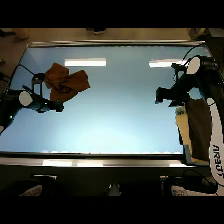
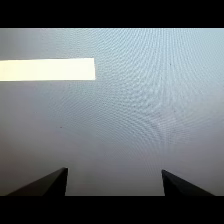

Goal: Fold the shirts.

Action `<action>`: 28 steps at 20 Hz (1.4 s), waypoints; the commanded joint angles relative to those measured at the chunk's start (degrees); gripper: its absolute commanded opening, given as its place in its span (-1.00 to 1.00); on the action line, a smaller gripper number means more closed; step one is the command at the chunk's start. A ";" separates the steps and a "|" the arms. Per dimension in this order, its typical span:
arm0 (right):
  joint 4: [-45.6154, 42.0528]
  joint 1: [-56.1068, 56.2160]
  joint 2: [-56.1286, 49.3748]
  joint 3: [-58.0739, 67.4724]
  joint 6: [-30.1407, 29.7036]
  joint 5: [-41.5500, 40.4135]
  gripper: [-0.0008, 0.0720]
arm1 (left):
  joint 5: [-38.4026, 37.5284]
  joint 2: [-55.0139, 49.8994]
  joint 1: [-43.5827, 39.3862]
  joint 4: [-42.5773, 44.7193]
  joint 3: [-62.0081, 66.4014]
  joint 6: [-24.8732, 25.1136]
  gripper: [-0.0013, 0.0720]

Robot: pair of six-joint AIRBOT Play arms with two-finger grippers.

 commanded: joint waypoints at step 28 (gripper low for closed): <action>0.02 -0.02 -0.04 0.04 -0.02 -12.44 0.75 | 8.22 -21.70 6.51 -5.55 21.55 -9.35 0.84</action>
